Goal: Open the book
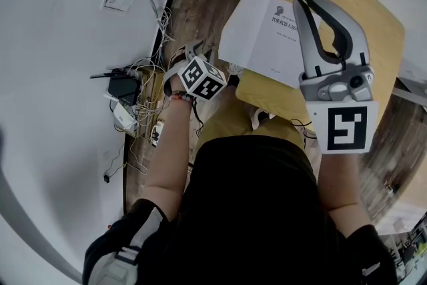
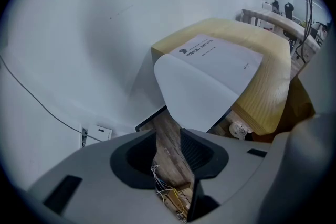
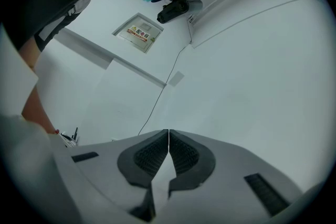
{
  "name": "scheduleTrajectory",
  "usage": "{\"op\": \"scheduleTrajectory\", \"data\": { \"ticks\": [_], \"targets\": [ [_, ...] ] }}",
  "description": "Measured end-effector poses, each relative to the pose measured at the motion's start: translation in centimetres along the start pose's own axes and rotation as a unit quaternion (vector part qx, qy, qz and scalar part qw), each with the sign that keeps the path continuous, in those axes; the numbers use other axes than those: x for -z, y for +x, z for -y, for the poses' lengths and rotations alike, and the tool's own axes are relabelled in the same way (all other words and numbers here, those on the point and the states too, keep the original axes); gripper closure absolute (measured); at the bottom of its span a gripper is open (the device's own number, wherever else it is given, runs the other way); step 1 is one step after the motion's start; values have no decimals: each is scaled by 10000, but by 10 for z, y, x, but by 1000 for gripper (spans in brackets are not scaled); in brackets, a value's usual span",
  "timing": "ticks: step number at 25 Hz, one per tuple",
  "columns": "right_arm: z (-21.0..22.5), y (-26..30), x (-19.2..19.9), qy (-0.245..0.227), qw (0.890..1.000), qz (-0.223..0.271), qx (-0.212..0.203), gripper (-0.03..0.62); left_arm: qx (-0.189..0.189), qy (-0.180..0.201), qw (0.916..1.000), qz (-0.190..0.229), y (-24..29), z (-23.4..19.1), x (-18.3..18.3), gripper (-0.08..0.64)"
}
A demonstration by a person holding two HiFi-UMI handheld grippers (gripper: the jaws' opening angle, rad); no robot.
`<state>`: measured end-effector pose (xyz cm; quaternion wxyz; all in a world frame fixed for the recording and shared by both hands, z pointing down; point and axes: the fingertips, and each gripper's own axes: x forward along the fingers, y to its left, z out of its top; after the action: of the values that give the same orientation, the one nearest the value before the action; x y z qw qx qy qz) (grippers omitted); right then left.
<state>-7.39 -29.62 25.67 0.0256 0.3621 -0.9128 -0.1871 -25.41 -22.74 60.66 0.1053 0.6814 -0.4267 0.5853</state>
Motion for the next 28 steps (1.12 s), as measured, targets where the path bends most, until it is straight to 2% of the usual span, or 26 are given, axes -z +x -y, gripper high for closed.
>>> {"op": "scheduleTrajectory", "data": {
  "ticks": [13,18,24,28],
  "targets": [
    [3,-4,1,11,10000,-26,26,561,79,-35,9999,95,-1,6,-7,411],
    [8,-7,-3,-24,10000,4,71,561,47,-54,9995,301,-7,0,-22,411],
    [13,-15,-12,-44,9998,78,161,561,102,-271,9954,909,-33,-10,-60,411],
    [17,-22,-15,-65,9997,77,225,561,123,-390,9849,1685,-69,-17,-103,408]
  ]
}}
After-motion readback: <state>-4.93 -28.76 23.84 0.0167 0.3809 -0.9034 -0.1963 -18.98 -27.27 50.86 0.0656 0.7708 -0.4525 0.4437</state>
